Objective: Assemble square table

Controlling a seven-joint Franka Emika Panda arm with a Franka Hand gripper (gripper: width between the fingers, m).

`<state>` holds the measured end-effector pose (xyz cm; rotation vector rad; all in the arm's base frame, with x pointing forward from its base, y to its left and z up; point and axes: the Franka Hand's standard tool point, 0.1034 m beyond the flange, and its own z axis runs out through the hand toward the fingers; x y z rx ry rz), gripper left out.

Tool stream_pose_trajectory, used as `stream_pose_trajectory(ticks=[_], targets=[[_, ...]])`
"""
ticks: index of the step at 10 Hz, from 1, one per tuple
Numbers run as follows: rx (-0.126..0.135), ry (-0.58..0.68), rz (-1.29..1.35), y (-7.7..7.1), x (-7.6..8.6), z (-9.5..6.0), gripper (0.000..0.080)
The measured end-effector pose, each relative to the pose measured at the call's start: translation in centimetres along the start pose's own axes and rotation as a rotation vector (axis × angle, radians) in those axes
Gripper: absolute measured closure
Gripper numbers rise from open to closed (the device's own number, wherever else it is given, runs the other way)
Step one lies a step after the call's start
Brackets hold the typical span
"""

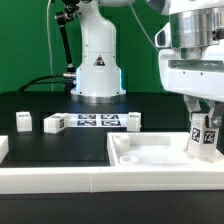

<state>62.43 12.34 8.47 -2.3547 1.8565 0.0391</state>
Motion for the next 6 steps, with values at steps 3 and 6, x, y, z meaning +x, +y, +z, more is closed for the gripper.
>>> stream_pose_trajectory(ticks=[3, 6], targets=[[0.012, -0.017, 0.155, -0.14, -0.19, 0.05, 0.0509], [0.014, -0.022, 0.147, -0.15, -0.22, 0.05, 0.0509]])
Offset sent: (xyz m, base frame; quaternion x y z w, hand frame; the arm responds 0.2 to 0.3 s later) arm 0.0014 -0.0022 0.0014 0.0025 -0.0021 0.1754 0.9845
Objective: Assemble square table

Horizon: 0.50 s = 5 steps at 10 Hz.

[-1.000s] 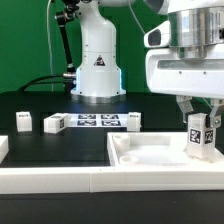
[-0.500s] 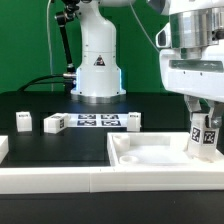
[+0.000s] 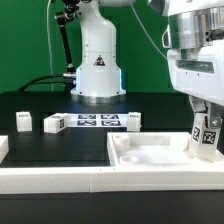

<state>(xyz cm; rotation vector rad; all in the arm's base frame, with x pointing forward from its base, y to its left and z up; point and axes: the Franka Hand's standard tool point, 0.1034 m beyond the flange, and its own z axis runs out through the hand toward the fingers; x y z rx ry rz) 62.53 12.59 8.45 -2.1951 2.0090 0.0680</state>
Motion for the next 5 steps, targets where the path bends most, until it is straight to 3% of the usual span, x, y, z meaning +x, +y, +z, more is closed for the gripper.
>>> stream_pose_trajectory(ticks=[1, 3, 5], targets=[[-0.001, 0.0, -0.045, 0.02, -0.01, 0.04, 0.0509], [-0.001, 0.0, -0.161, 0.04, -0.03, 0.07, 0.0192], [-0.002, -0.001, -0.311, 0.06, -0.09, 0.1, 0.0163]])
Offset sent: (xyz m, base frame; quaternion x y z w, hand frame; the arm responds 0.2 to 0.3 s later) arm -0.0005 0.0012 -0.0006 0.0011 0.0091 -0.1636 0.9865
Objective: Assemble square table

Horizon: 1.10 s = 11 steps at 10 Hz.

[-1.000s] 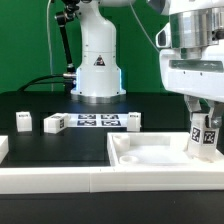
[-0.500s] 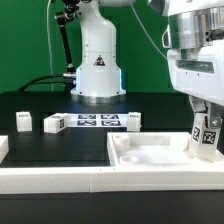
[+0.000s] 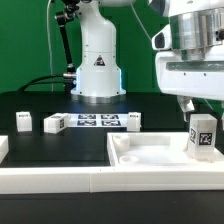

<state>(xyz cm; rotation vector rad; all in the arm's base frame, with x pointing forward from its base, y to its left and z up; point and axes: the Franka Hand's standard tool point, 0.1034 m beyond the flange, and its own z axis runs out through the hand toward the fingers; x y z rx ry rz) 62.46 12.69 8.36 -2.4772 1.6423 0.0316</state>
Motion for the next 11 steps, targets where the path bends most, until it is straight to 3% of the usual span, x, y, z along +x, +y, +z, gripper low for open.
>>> stream_pose_trajectory(ticks=[4, 6, 11], targets=[[-0.004, 0.001, -0.353, 0.07, 0.07, 0.04, 0.0151], [-0.036, 0.014, -0.566, -0.04, 0.1, -0.19, 0.0151], [-0.057, 0.022, -1.068, -0.05, 0.55, -0.3, 0.0151]])
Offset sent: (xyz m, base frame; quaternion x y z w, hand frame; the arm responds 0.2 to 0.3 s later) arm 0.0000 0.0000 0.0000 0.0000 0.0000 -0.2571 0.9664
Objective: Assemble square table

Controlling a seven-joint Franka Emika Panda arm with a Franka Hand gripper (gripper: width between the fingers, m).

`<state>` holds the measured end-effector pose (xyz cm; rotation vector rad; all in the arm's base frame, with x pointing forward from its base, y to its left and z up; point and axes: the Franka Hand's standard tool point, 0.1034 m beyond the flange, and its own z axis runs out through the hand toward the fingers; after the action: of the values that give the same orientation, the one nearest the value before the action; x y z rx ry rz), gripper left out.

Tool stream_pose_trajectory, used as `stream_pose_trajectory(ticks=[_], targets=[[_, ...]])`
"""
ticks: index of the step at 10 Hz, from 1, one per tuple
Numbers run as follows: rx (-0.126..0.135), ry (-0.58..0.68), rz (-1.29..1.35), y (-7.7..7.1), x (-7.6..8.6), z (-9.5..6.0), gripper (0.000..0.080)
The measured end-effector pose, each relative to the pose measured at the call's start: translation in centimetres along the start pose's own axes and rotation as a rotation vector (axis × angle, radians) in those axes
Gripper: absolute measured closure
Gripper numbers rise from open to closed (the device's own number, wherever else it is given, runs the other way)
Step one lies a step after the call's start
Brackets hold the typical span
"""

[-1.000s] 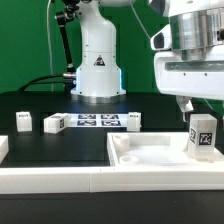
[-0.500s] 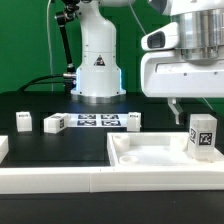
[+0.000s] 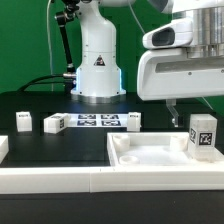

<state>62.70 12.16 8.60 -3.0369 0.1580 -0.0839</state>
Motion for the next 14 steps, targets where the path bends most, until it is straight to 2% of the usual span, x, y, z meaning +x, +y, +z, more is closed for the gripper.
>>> stream_pose_trajectory(ticks=[2, 5, 7, 8, 10, 14], targets=[[-0.014, 0.003, -0.158, 0.16, 0.13, -0.08, 0.0151], [-0.014, 0.001, -0.312, 0.3, 0.14, -0.06, 0.0151], [-0.014, 0.001, -0.307, 0.29, 0.13, -0.05, 0.0412], [-0.014, 0.001, -0.307, 0.32, 0.14, -0.05, 0.0511], [-0.013, 0.002, -0.271, 0.32, 0.15, -0.06, 0.051], [-0.011, 0.005, 0.018, 0.45, 0.16, -0.01, 0.051]])
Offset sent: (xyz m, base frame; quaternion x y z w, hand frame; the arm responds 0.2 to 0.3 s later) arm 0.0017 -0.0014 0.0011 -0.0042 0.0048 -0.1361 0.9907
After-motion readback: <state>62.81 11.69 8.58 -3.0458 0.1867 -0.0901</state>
